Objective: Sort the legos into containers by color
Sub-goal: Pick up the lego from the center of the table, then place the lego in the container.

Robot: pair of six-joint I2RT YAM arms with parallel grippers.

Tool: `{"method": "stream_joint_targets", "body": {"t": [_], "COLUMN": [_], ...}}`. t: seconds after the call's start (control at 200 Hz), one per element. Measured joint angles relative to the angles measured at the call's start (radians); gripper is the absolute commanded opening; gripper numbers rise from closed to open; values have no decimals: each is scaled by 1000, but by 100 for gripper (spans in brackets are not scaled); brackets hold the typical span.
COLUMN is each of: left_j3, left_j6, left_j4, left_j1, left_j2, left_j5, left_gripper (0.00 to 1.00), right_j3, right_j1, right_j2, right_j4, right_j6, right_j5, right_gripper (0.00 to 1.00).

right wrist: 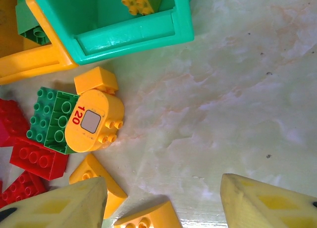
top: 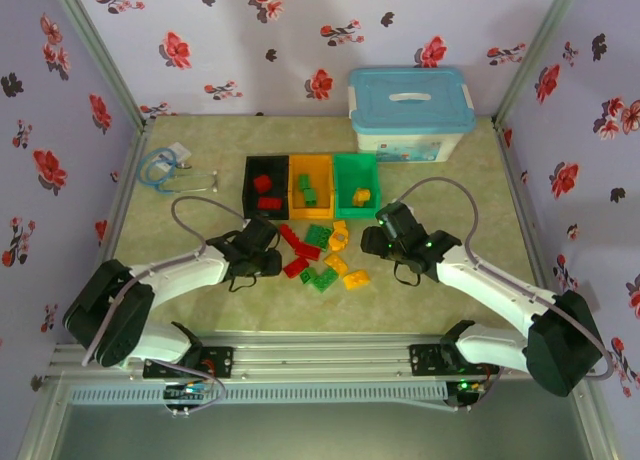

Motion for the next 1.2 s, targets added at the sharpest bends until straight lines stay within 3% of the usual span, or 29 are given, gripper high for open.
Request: {"method": "stream_joint_targets", "body": {"t": [0.22,0.46,0.85,0.92,0.995,1.025,1.2], "left_j3": [32,222,576,636,697,718,760], "left_j6": [17,74,160,169,195,196,205], "left_j4": [-95,-140,-147,-152,-167,-176,-206], "left_j1": [14,148,322,341,356,359,359], "left_j2": [-60,-100,233,295,343,354,323], "left_j5": [-35,-46,3,11,23,27,43], "left_gripper": [20,19,23,32,65,73,77], "right_j3": [-4,-13,-43,-43,-43,-43,-42], "right_j1": [10,40,90,97,104,107,130], "right_j2": [0,0,-16,-24,-33,-36,-39], "right_j4": [0,14,27,27,26,26,20], "right_j6": [4,15,40,40,40,40,39], "right_j5": [0,0,13,16,19,19,23], "right_gripper": [61,60,60,60,60,60,61]}}
